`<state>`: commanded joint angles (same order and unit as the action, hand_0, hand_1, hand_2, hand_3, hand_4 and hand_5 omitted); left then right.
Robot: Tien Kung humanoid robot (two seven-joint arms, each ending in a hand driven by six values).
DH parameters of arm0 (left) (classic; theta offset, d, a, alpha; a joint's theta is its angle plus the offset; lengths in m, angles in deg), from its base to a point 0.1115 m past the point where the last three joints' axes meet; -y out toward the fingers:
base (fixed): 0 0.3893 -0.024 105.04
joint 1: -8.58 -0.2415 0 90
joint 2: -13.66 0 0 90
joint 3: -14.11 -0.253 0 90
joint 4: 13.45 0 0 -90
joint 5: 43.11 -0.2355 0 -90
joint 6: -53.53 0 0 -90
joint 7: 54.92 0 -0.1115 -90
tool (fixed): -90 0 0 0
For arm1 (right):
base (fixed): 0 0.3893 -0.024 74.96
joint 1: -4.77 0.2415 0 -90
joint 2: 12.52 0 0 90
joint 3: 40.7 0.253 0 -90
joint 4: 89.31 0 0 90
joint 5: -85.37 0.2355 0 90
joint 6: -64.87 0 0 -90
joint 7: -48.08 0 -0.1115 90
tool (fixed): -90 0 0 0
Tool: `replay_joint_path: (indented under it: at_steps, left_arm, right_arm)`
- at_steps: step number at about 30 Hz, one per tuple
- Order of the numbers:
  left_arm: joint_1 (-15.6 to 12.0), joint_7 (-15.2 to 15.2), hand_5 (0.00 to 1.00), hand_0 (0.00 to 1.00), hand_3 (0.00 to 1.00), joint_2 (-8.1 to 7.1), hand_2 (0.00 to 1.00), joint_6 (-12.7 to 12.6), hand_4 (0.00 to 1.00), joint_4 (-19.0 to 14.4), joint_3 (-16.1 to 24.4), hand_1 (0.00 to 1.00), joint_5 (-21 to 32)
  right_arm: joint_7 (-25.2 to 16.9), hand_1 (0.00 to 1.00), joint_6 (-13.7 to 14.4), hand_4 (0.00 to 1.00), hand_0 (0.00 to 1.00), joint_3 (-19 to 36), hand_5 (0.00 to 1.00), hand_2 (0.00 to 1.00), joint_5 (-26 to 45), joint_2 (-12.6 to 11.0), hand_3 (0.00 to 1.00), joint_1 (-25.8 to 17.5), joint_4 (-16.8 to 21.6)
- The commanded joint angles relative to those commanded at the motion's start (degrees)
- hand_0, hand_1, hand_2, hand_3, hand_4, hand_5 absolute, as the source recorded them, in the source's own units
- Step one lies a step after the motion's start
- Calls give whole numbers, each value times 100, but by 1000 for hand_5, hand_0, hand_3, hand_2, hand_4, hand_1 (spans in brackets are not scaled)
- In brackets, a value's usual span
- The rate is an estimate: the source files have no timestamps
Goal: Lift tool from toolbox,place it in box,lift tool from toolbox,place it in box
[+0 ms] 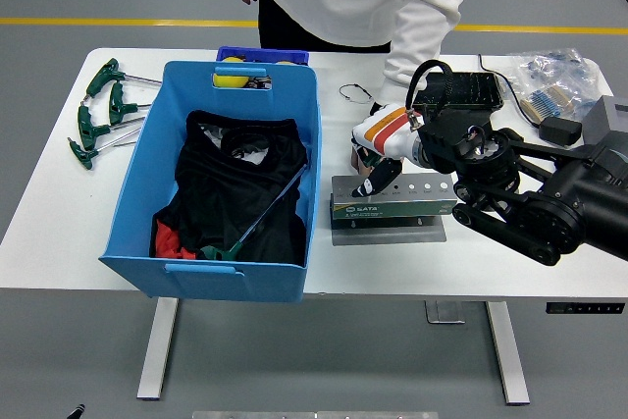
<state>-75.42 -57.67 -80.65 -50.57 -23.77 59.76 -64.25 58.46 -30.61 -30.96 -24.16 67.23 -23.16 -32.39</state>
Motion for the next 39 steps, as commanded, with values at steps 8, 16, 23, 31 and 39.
replay_joint_path:
  at_steps: [8,16,23,31,39]
  left_arm:
    - [-5,0,604,827,765,-5,871,1,744,0,3,856,7]
    - [-9,21,603,827,763,-5,871,-3,744,0,44,855,-51]
    - [-10,15,604,827,764,-6,871,-4,745,0,23,855,-21]
    - [1,24,604,827,764,-4,871,-4,745,0,41,854,-57]
    - [-4,31,604,826,765,-6,871,-9,745,0,67,855,-88]
  right_arm:
    - [57,599,-118,975,826,-22,647,644,-3,-18,484,8,39]
    - [158,522,-249,974,799,-29,656,536,-24,-9,315,14,81]
    - [219,478,-332,973,780,-58,656,486,-37,-3,279,22,75]
    - [175,503,-256,975,781,-57,655,506,-4,38,338,44,93]
    - [180,524,-245,978,781,-62,653,544,42,69,427,56,102]
